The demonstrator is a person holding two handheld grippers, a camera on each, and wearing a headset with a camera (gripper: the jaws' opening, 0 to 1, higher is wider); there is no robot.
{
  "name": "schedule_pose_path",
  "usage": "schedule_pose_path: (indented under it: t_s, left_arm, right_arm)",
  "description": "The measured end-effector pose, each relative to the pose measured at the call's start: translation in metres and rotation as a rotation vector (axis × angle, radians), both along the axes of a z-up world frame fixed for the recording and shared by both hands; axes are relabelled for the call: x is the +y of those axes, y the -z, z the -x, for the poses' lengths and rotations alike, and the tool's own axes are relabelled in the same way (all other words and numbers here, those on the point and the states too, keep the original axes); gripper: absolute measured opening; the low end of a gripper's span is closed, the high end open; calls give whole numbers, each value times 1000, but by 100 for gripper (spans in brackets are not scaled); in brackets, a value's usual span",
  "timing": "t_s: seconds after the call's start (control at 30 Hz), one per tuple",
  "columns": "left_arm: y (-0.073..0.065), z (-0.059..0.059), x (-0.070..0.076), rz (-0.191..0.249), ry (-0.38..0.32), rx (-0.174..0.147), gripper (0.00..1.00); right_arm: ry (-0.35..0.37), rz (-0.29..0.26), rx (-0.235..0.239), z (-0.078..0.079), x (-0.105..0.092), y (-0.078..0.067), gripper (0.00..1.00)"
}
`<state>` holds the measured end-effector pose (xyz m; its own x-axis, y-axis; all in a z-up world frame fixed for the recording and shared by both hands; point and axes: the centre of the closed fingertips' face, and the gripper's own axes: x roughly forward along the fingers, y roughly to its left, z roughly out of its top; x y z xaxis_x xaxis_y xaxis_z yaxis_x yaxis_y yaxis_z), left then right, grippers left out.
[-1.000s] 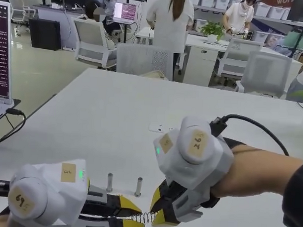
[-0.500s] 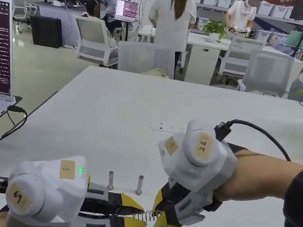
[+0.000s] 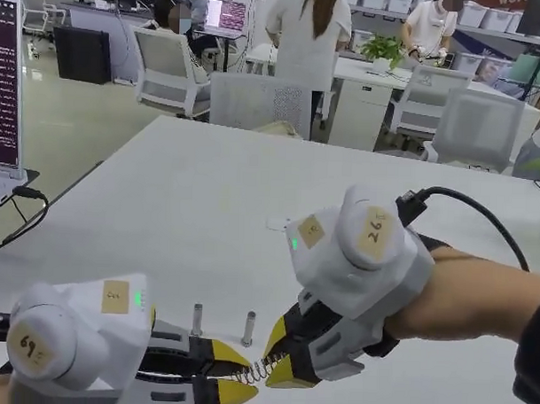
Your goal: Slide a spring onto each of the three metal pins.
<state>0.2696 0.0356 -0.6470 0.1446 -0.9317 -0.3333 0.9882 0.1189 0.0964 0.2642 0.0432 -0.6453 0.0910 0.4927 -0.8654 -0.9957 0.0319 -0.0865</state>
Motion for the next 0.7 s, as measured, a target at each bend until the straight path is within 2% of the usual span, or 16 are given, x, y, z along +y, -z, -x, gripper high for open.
schedule_pose_path:
  t_s: [0.23, 0.33, 0.7]
  left_arm:
    - [0, 1, -2, 13, -1, 4, 3]
    - [0, 2, -3, 19, 0, 4, 3]
    - [0, 3, -5, 31, -6, 15, 3]
  right_arm:
    - [-1, -10, 10, 3, 6, -8, 8]
    - [11, -27, 30, 4, 10, -13, 8]
    - [12, 11, 52, 3, 14, -13, 7]
